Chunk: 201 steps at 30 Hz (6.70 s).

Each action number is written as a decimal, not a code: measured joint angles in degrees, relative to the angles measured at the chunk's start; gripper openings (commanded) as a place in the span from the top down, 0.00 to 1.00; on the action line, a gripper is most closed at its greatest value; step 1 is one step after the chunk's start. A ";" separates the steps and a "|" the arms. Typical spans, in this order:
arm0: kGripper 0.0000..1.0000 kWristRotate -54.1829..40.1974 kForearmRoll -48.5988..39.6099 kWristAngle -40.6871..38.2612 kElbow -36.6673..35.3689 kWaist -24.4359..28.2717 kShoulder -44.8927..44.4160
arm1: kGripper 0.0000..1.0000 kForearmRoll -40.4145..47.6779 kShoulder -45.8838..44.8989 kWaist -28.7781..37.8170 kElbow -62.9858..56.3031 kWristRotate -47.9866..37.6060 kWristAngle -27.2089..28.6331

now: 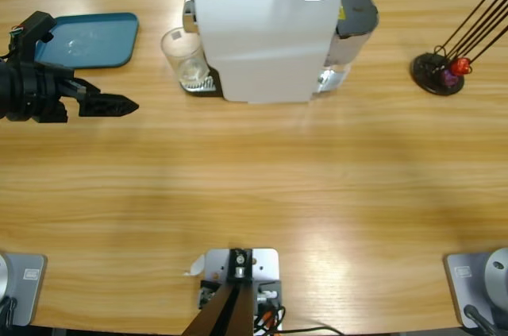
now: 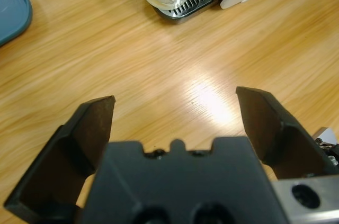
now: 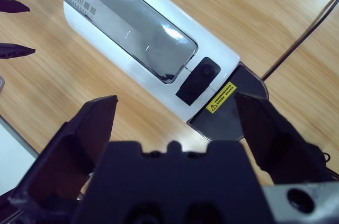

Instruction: Pour coffee

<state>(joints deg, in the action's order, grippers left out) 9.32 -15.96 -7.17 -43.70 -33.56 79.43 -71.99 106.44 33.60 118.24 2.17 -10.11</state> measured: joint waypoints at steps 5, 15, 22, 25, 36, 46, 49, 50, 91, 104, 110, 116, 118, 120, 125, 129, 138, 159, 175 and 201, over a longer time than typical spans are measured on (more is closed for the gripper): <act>0.00 0.00 0.00 0.59 -0.22 0.00 0.00 | 0.00 0.00 0.00 -0.04 -0.16 0.00 0.33; 0.00 0.00 0.00 0.72 -1.85 -0.02 -2.66 | 0.00 0.59 -8.34 2.06 -13.89 -0.25 -0.23; 0.00 -0.42 0.00 0.72 -2.64 -0.05 -4.81 | 0.00 9.02 -22.40 8.24 -31.46 -5.08 1.92; 0.00 -1.22 0.00 0.71 -3.12 -0.06 -4.81 | 0.00 14.48 -27.82 10.58 -41.02 -6.03 2.51; 0.00 -16.16 1.28 -3.81 -3.96 -0.06 -3.87 | 0.00 40.49 -46.47 11.72 -72.35 -6.32 4.20; 0.00 -18.20 1.92 -5.29 -4.39 -0.06 -3.87 | 0.00 42.89 -45.27 11.73 -71.03 -6.17 4.64; 0.00 -18.23 2.01 -5.36 -4.39 -0.06 -3.87 | 0.00 43.17 -44.14 11.60 -70.20 -6.17 4.64; 0.00 -18.23 2.18 -5.43 -4.39 -0.06 -3.87 | 0.00 43.25 -43.74 11.50 -70.20 -6.17 4.64; 0.00 -18.56 3.82 -7.17 -2.91 0.62 -3.94 | 0.00 44.92 -38.65 9.97 -65.13 -6.17 9.52; 0.00 -18.56 3.89 -7.17 -2.90 0.65 -3.94 | 0.00 44.92 -38.64 9.97 -65.04 -6.17 9.70; 0.00 -18.56 3.89 -7.17 -2.89 0.66 -4.00 | 0.00 44.92 -38.64 9.97 -65.04 -6.17 9.70; 0.00 -18.56 3.89 -7.17 -2.88 1.03 -4.01 | 0.00 44.92 -38.64 9.97 -64.99 -6.17 9.70; 0.00 -18.56 3.89 -7.17 -2.88 1.28 -4.01 | 0.00 44.92 -38.64 9.97 -64.99 -6.17 9.70; 0.00 -18.56 3.89 -7.17 -2.88 1.43 -4.01 | 0.00 44.92 -38.54 9.97 -64.99 -6.17 9.70; 0.00 -18.58 3.89 -7.18 -2.60 1.54 -4.01 | 0.00 44.96 -38.03 9.97 -65.00 -6.17 9.70; 0.00 -18.61 3.89 -7.29 -2.52 1.55 -4.01 | 0.00 44.96 -38.02 9.97 -64.99 -6.17 9.70; 0.00 -19.62 3.89 -8.10 -2.37 1.56 -4.11 | 0.00 44.97 -38.02 9.97 -65.00 -6.17 9.70; 0.00 -19.63 6.53 -9.79 -1.17 3.18 -4.55 | 0.00 44.97 -38.01 9.97 -65.00 -6.17 9.70; 0.00 -19.63 6.57 -9.79 -1.10 3.63 -4.80 | 0.00 44.97 -38.01 9.97 -65.00 -6.17 9.70; 0.00 -36.01 12.42 -18.40 -11.91 9.31 15.84 | 0.00 44.96 -29.61 9.96 -64.53 -6.17 9.57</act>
<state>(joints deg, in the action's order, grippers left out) -26.69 -3.54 -25.57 -55.61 -24.25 95.27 -27.03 76.83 43.56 53.71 -4.00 -0.54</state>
